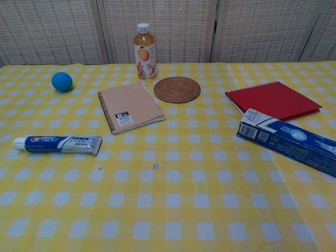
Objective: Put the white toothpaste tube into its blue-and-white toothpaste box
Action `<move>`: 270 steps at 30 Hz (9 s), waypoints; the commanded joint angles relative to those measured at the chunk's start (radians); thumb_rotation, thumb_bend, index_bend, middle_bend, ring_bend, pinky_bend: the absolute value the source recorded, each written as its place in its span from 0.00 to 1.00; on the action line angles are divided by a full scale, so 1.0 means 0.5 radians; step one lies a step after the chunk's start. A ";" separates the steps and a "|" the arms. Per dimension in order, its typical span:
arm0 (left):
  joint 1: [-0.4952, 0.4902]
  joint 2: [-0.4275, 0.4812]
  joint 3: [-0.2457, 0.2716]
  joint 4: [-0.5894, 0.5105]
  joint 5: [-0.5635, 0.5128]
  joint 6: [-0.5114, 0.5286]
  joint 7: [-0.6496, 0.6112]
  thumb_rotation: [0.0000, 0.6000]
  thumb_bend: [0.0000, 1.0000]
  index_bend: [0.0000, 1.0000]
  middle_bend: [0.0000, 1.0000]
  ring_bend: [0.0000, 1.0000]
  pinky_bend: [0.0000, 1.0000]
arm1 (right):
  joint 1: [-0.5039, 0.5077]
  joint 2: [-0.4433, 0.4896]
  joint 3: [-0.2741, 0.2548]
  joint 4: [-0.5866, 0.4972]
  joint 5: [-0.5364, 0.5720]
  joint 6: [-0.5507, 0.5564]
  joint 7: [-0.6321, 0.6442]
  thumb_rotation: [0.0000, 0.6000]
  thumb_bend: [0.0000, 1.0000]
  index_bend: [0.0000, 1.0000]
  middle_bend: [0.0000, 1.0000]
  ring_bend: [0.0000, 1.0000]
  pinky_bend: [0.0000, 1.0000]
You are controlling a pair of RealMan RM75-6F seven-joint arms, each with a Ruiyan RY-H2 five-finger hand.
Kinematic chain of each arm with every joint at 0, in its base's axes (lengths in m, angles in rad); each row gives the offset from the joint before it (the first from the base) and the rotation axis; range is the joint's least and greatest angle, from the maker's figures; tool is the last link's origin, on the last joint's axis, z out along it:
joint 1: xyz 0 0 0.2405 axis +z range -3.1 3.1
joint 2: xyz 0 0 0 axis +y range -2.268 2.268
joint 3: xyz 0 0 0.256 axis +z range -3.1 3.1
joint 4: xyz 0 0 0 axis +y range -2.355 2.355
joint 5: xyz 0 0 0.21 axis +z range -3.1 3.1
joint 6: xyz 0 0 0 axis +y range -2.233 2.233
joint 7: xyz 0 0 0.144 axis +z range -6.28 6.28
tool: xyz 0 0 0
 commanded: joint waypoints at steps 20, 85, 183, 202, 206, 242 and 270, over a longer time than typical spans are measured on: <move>-0.145 -0.161 -0.051 -0.035 0.367 0.081 0.070 1.00 0.19 0.33 0.66 0.61 0.65 | -0.035 0.029 -0.026 -0.038 -0.103 0.069 0.018 1.00 0.31 0.00 0.00 0.00 0.00; -0.992 -0.908 -0.307 0.828 -0.765 -1.206 -0.031 0.98 0.25 0.48 1.00 1.00 1.00 | 0.044 -0.053 0.053 0.023 0.197 -0.165 -0.185 1.00 0.31 0.00 0.00 0.00 0.00; -0.759 -0.109 -0.671 -0.589 -1.054 -0.889 -1.100 1.00 0.44 0.88 1.00 1.00 1.00 | 0.717 -0.745 0.273 0.156 1.201 -0.900 0.188 1.00 0.34 0.34 0.34 0.40 0.45; -0.953 -0.004 -0.877 -0.987 -1.473 -0.746 -0.851 1.00 0.45 0.88 1.00 1.00 1.00 | 0.744 -1.022 0.049 1.115 -0.161 -0.385 1.973 1.00 0.34 0.34 0.33 0.38 0.45; -1.031 0.025 -0.994 -1.065 -1.681 -0.755 -0.877 1.00 0.45 0.88 1.00 1.00 1.00 | 0.796 -1.164 0.006 1.336 -0.263 -0.291 2.203 1.00 0.34 0.34 0.32 0.37 0.45; -1.424 0.222 -1.270 -1.323 -2.454 -0.626 -0.899 1.00 0.45 0.88 1.00 1.00 1.00 | 1.069 -1.598 0.093 1.686 -0.191 -0.152 2.433 1.00 0.34 0.34 0.32 0.37 0.45; -1.637 -0.026 -1.315 -1.392 -2.644 -0.255 -0.801 1.00 0.45 0.88 1.00 1.00 1.00 | 1.160 -1.681 0.153 1.657 -0.137 -0.075 2.512 1.00 0.34 0.34 0.32 0.37 0.45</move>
